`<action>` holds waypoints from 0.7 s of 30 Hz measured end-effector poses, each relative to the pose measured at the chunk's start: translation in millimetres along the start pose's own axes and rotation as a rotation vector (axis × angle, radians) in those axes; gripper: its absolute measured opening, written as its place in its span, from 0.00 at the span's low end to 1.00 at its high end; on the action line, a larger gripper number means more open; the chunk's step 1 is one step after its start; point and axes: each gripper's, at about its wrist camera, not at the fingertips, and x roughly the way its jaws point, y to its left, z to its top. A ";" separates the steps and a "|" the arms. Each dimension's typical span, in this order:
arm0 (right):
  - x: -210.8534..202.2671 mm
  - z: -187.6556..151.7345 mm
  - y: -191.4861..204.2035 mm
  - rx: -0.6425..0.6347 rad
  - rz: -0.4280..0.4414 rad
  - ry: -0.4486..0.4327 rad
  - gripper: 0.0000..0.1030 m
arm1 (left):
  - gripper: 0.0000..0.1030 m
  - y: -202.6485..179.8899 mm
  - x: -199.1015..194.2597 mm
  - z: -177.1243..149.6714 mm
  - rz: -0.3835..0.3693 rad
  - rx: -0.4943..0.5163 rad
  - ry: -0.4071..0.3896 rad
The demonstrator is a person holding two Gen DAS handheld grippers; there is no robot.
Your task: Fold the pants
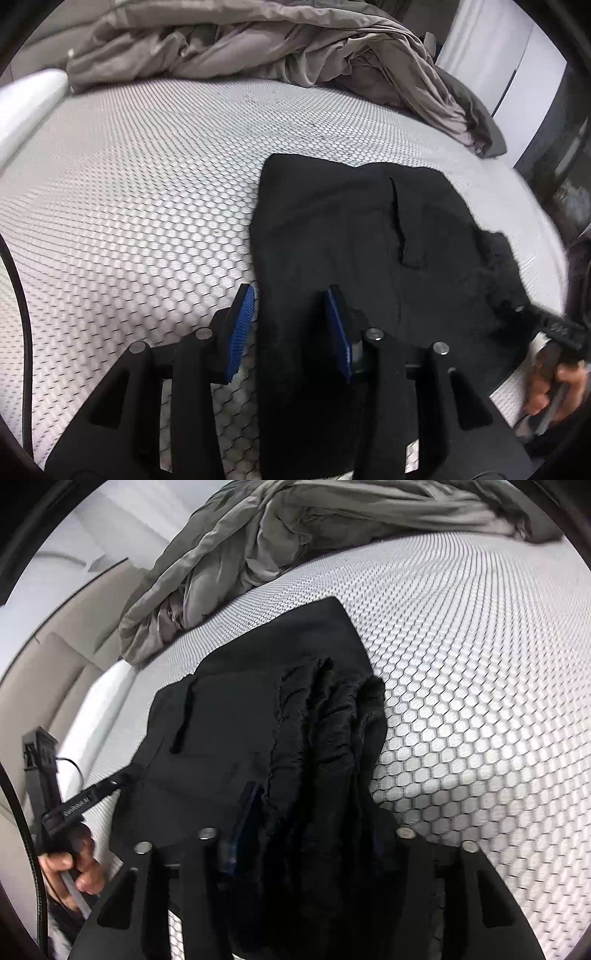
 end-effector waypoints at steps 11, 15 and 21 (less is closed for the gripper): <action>-74.7 -34.5 10.7 -0.212 -0.070 -0.238 1.00 | 0.86 4.5 -82.6 -47.5 0.050 0.043 -0.157; -104.7 -50.1 15.9 -0.281 -0.054 -0.390 1.00 | 0.99 -3.3 -98.7 -59.2 0.055 0.085 -0.197; -122.3 -55.4 13.4 -0.266 -0.007 -0.499 1.00 | 0.99 -22.0 -112.8 -72.5 0.073 0.131 -0.257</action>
